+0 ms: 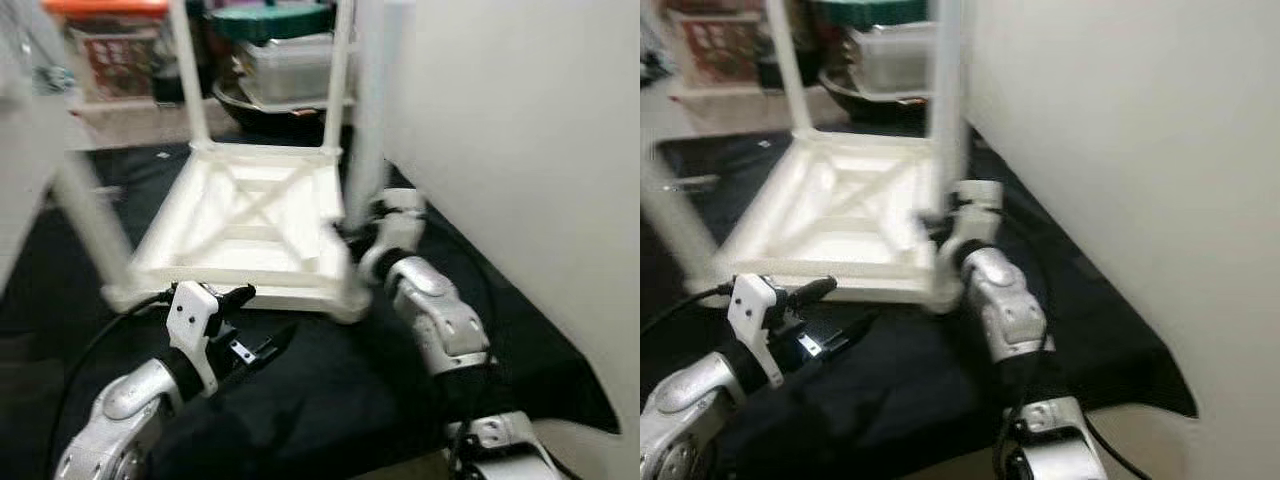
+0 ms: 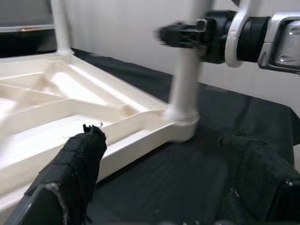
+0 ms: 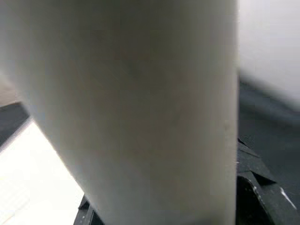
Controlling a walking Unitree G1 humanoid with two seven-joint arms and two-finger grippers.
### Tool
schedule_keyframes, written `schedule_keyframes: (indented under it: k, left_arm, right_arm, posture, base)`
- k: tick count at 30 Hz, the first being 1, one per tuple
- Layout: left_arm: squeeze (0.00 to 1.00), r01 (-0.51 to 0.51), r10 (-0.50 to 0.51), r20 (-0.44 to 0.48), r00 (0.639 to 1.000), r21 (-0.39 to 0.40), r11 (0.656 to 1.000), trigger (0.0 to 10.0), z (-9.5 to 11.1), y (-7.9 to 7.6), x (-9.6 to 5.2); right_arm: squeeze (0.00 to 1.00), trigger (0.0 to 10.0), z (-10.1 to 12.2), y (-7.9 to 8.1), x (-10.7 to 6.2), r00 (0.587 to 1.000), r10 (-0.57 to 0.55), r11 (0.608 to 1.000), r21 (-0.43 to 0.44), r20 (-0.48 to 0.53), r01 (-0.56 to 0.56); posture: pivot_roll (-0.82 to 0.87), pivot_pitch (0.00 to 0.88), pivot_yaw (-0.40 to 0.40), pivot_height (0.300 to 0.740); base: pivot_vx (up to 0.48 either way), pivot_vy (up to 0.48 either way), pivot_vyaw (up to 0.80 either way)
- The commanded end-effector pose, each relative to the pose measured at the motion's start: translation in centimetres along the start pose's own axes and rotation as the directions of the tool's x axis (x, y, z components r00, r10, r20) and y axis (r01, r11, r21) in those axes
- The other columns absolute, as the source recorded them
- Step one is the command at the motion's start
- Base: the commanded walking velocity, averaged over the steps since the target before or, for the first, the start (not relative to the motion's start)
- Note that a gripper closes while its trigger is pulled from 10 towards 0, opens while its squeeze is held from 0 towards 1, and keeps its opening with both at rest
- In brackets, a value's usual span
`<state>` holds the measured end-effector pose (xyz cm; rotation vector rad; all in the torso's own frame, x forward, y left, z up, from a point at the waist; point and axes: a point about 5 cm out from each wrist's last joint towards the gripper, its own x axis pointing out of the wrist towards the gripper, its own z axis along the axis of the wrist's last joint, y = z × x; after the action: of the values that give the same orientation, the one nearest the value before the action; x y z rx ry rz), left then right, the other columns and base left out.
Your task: Building children table
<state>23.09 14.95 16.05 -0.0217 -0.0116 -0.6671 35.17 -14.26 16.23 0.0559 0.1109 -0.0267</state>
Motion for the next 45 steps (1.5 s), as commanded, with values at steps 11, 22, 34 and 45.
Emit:
schedule_keyframes:
  k: [11, 22, 34, 45]
  left_arm:
    - [0.0, 0.037, -0.037, 0.003, 0.999, 0.002, 0.999, 10.0, 0.0, 0.0, 0.8]
    - [0.0, 0.012, -0.012, 0.004, 1.0, 0.007, 1.0, 10.0, 0.0, 0.2, 0.2]
    - [0.0, 0.027, -0.027, -0.007, 1.0, -0.002, 1.0, 10.0, -0.2, 0.0, 0.1]
    - [0.0, 0.055, -0.055, 0.001, 0.998, 0.009, 0.998, 10.0, 0.0, 0.3, 0.9]
  right_arm:
    - [0.0, 10.0, 1.2, 4.5, -2.4, 0.742, 0.669, 0.743, -0.027, 0.036, -0.668]
    - [0.0, 0.0, -0.3, 5.1, -2.1, 0.573, 0.814, 0.564, -0.106, -0.099, -0.819]
    - [0.0, 0.4, -2.4, -0.4, -1.8, 0.99, -0.095, 0.995, 0.019, -0.104, 0.098]
    - [0.0, 10.0, 3.3, 4.9, -2.5, 0.607, 0.788, 0.614, -0.057, 0.101, -0.788]
  posture:
    - [0.0, 0.0, -0.05, 0.74]
    - [0.03, 0.0, -0.076, 0.74]
    - [0.0, 0.0, -0.048, 0.74]
    - [-0.01, 0.0, -0.043, 0.74]
  base:
    - [0.0, 0.0, 0.0]
    - [0.0, 0.0, 0.0]
    - [0.0, 0.0, 0.0]
    - [0.0, 0.0, 0.0]
